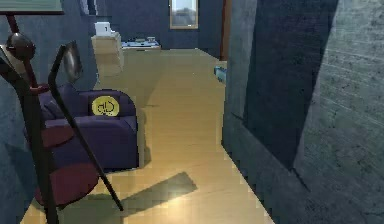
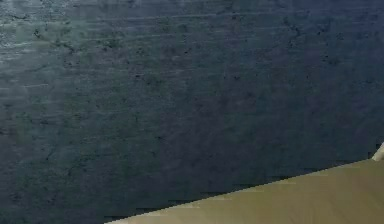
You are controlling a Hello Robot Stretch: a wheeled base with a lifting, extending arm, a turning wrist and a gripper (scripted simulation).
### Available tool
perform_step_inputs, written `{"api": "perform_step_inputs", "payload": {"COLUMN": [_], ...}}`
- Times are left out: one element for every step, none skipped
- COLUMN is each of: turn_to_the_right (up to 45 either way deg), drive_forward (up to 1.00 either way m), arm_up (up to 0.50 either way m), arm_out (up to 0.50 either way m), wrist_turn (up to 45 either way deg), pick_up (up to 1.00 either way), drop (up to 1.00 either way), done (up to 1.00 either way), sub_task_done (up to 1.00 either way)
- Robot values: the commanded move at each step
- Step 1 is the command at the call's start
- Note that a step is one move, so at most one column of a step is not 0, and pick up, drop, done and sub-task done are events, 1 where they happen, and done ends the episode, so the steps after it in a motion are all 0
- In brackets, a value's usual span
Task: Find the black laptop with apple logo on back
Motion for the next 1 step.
{"api": "perform_step_inputs", "payload": {"turn_to_the_right": [0.0], "drive_forward": [1.00], "arm_up": [0.00], "arm_out": [0.00], "wrist_turn": [0.0], "pick_up": [0.00], "drop": [0.00], "done": [0.00], "sub_task_done": [0.00]}}
